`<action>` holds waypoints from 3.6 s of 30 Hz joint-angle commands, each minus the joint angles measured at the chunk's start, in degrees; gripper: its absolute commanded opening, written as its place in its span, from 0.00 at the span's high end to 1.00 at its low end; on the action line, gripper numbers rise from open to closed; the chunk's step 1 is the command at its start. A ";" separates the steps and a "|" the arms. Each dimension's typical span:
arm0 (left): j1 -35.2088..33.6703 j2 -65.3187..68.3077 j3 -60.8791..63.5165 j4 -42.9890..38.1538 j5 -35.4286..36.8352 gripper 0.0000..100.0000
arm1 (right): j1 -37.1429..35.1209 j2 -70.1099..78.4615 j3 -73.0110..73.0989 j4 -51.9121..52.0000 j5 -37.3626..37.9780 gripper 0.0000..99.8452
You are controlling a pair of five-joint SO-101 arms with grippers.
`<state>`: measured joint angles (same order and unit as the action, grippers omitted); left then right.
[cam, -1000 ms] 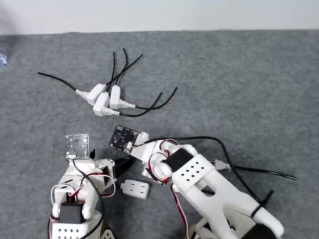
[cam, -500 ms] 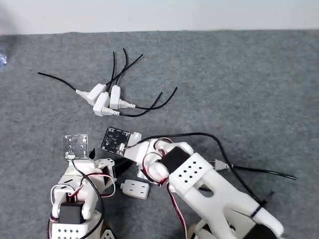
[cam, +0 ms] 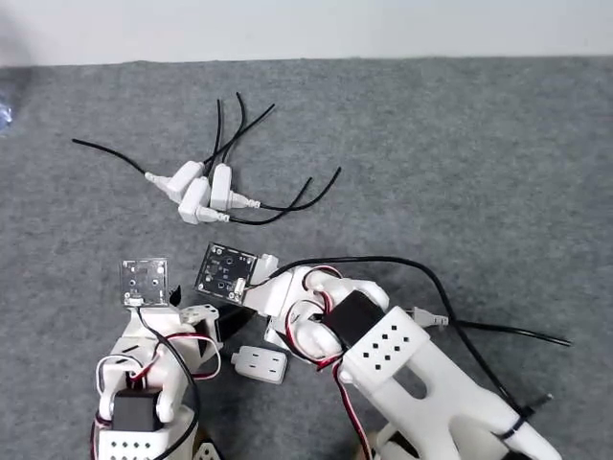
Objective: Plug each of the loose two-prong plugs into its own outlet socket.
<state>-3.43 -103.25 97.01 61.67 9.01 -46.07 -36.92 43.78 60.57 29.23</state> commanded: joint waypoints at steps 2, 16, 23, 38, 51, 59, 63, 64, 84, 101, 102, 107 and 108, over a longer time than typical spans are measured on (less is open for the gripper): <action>0.35 -0.44 -0.57 0.09 -0.18 0.54 | 0.04 -2.42 -3.16 -0.84 0.26 0.99; 0.35 -0.44 -0.57 0.09 -0.18 0.54 | -0.13 -2.51 -3.34 -3.21 0.00 0.99; 0.62 -0.44 -0.57 0.09 -0.18 0.54 | -0.13 -2.51 -3.34 -3.38 0.00 0.99; 4.04 -0.44 -0.57 2.64 -0.18 0.54 | -0.13 -2.42 -3.34 -3.56 0.35 0.99; -3.43 -0.44 -0.57 -2.37 0.18 0.54 | 0.66 -1.80 -3.08 -3.03 0.53 0.99; -3.69 -0.44 -0.57 -2.29 0.18 0.54 | 4.79 -1.80 -2.81 -0.66 2.02 0.99; -3.78 -0.44 -0.57 -2.29 0.18 0.54 | 7.87 -1.80 1.76 -1.36 4.92 0.99; -3.78 -0.44 -0.57 -2.29 0.18 0.54 | 9.36 -1.80 3.34 -2.24 5.36 0.99; -3.87 -0.44 -0.57 -2.20 0.09 0.54 | 14.99 -1.71 15.21 0.57 8.88 0.75; -3.78 -0.44 -0.57 -0.70 -0.18 0.54 | 7.78 22.46 3.60 -7.96 2.29 0.75; -3.78 -0.44 -0.57 -0.70 -0.18 0.54 | 7.96 22.90 2.90 -6.99 3.25 0.75; -3.78 -0.44 -0.57 -0.70 -0.18 0.54 | 12.35 26.07 -1.67 -2.86 6.86 0.75; -3.78 -0.44 -0.57 -0.70 -0.18 0.54 | 12.44 26.86 -2.37 -1.98 8.09 0.75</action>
<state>-6.86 -103.34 97.10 60.97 8.57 -35.16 -10.90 46.15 56.18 34.51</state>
